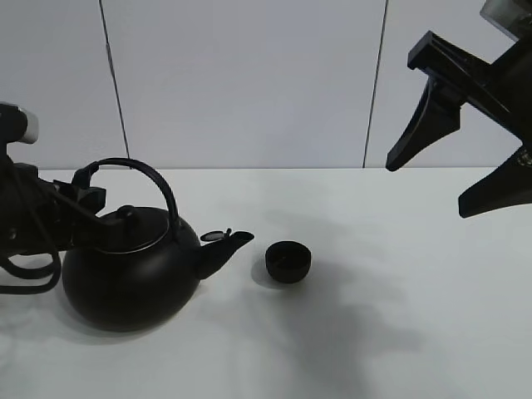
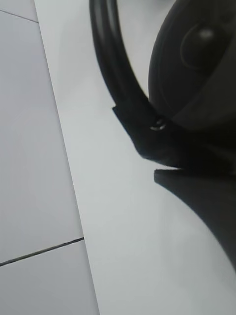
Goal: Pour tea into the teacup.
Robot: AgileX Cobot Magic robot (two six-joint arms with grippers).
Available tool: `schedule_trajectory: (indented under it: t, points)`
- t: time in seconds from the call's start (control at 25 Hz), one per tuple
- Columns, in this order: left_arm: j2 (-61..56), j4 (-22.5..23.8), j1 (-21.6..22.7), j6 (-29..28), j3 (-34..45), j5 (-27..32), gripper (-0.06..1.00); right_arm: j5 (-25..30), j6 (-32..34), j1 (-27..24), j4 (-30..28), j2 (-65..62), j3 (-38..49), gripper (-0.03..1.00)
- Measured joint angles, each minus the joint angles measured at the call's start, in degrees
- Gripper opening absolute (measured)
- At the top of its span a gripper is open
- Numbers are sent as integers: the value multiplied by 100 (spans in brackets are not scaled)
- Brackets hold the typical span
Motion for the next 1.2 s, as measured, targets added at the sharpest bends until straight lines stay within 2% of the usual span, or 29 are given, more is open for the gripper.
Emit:
schedule_trajectory:
  t: [0.16,0.44,0.72,1.0,1.2]
  points:
    - [-293,59,0,46,-110,410,12,0,0,0,0,0,0,49]
    - [-884,80,0,60,-438,494,12,-4,0,0,5,0,0,49]
    - [-902,259,-40,45,-748,1135,11,-4,0,0,16,0,0,49]
    - [-896,280,-315,45,-760,1184,11,-21,0,0,-12,0,0,49]
    - [-553,273,-358,11,-920,1147,11,-11,0,0,-168,0,0,49]
